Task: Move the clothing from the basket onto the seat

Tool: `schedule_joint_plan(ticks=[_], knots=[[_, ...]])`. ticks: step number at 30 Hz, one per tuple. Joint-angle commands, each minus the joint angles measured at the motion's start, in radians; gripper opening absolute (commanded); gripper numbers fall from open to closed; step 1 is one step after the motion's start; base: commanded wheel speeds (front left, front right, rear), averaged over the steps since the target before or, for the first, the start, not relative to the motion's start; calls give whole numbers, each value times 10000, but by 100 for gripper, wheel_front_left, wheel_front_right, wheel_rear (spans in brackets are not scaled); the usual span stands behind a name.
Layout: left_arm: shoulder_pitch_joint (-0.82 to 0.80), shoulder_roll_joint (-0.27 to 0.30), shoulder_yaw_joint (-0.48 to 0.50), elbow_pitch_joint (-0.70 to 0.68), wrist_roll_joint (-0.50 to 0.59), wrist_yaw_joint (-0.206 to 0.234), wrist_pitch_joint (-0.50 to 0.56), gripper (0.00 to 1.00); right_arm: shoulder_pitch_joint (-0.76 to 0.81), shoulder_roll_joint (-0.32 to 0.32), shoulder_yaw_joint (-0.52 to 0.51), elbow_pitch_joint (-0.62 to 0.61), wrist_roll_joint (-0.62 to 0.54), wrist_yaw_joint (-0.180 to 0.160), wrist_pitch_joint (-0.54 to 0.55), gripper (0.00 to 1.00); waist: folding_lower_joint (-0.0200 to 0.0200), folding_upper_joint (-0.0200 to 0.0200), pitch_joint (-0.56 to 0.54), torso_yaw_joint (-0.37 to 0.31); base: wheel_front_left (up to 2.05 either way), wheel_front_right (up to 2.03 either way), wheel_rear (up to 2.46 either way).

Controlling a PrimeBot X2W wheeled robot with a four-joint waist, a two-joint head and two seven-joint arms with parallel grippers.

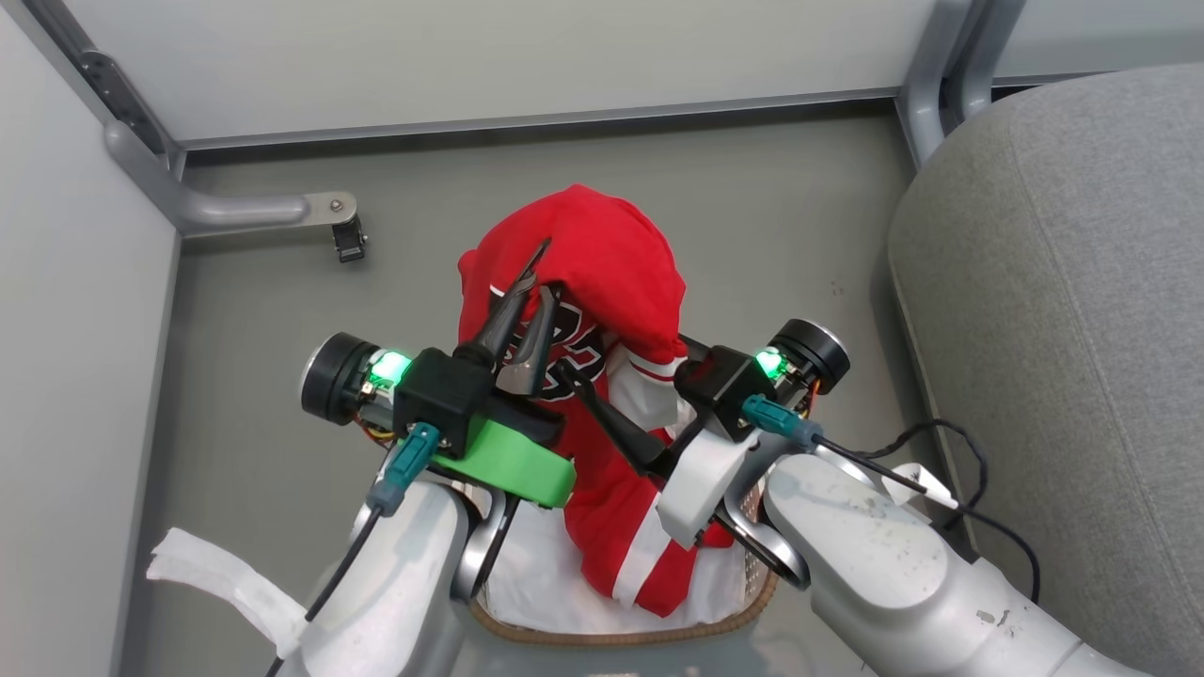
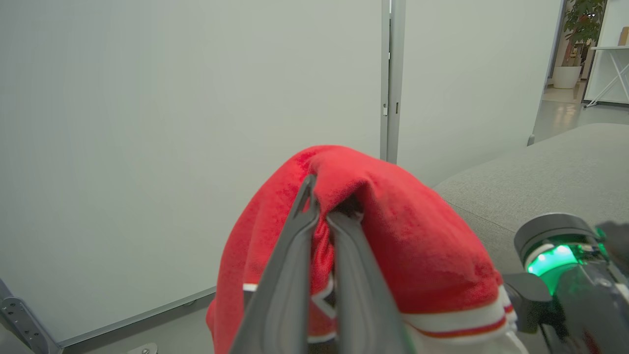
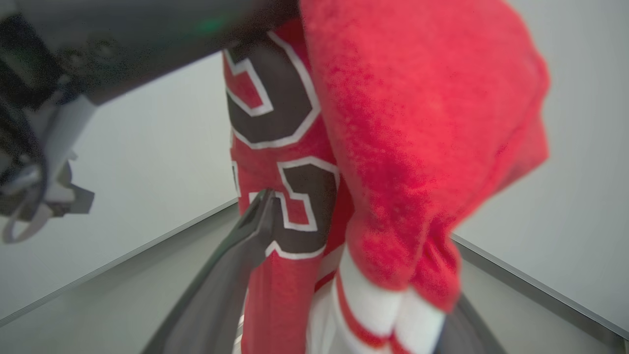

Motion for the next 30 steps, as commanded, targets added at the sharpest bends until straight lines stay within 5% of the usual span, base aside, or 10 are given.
schedule_joint_plan(ticks=[1, 3, 5, 6, 16, 18, 19, 20, 30], knots=[[-201, 6, -73, -29, -31, 65, -40, 0, -138, 40, 26, 128, -108, -7, -47, 100, 0, 0, 17, 38, 0, 0, 0], [-231, 5, -170, -19, -103, 110, -41, 0, -191, 63, -22, 290, -143, -7, -47, 100, 0, 0, 28, 76, 0, 0, 0], [-256, 8, -262, 0, -130, 157, -41, 0, -222, 96, -67, 372, -163, -7, -47, 40, 0, 0, 34, 107, 0, 0, 0], [-251, 8, -311, 12, -177, 171, -41, 0, -233, 112, -118, 365, -165, -7, -47, 0, 0, 0, 37, 119, 0, 0, 0], [-377, 7, -380, 178, 257, 208, -39, 0, 60, 126, -654, -47, -213, -7, -48, 0, 0, 0, 105, 30, 0, 0, 0], [-418, 28, -401, 180, 359, 189, -39, 32, 128, 124, -821, -192, -264, -7, -47, 0, 0, 0, 118, -29, 0, 0, 0], [-417, 38, -386, 186, 388, 193, -39, 74, 167, 126, -913, -270, -288, -7, -48, 0, 0, 0, 126, -72, 0, 0, 0], [-395, 44, -357, 195, 396, 193, -39, 100, 217, 125, -983, -324, -294, -7, -48, 0, 0, 0, 135, -124, 0, 0, 0], [-447, 174, -338, 271, 697, 123, -37, 100, 579, 123, -2135, -1115, -569, -7, -47, 0, 0, 0, 314, -930, 0, 0, 0]])
